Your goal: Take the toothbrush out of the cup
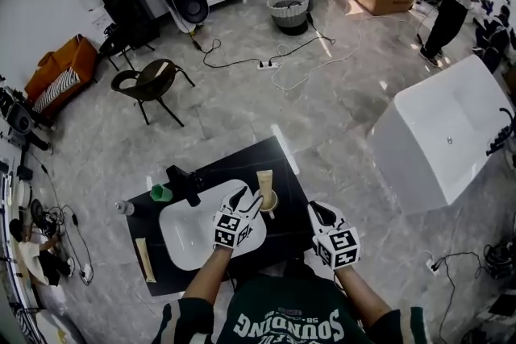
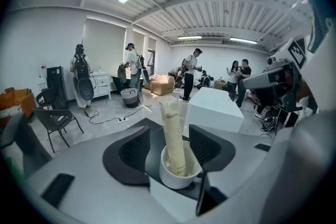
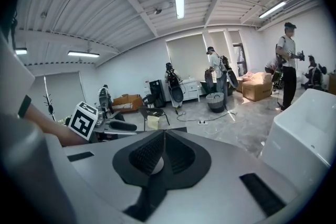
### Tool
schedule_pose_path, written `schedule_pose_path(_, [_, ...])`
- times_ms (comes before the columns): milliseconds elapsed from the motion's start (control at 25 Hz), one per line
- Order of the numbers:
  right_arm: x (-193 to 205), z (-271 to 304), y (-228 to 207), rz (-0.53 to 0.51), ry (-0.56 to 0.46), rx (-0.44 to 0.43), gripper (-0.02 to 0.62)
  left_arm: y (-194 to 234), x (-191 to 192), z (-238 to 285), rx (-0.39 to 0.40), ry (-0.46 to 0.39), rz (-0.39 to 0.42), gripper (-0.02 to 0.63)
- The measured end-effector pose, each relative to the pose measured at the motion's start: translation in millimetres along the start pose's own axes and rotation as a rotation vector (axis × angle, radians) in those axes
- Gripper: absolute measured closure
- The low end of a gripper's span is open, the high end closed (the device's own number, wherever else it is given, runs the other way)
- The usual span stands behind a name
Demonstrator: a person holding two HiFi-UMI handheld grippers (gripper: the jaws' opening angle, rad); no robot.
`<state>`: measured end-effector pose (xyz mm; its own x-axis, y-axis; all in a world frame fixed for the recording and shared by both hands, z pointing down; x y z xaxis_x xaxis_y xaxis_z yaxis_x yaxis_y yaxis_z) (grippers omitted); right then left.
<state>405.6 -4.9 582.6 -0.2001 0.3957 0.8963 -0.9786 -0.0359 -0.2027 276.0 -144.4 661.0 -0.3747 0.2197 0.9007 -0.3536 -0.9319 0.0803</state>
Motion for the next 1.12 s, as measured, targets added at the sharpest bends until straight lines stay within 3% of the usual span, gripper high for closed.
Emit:
schedule_pose_path(160, [4, -9, -16, 0.016, 0.001, 0.022, 0.554, -7, -3, 24, -0.064, 0.015, -0.027, 0.333])
schedule_pose_path(320, [9, -13, -28, 0.025, 0.004, 0.034, 0.554, -8, -1, 44, -0.134, 0.014, -0.064, 0.331])
schedule_pose_path(560, [8, -15, -33, 0.033, 0.007, 0.032, 0.554, -2, 15, 60, -0.207, 0.084, -0.097, 0.331])
schedule_pose_path(640, [10, -14, -34, 0.034, 0.007, 0.03, 0.554, -3, 17, 62, -0.213, 0.092, -0.086, 0.336])
schedule_pose_path(760, [11, -13, -35, 0.034, 0.008, 0.025, 0.554, -5, 15, 60, -0.214, 0.087, -0.062, 0.42])
schedule_pose_path(1120, [13, -7, -28, 0.022, 0.012, -0.005, 0.554, -13, 10, 49, -0.173, 0.027, -0.085, 0.442])
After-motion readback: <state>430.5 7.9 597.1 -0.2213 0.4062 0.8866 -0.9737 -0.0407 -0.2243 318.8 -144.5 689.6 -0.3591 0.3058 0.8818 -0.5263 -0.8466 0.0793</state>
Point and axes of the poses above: the fingertips, and each gripper's own axes: z forward along the fingers, y to its left, x out of its underside, the point moved 2 cm from there along -z, backward along the fingers, and after that the axes turned 1 degree about -y, right-handed, at the moved point
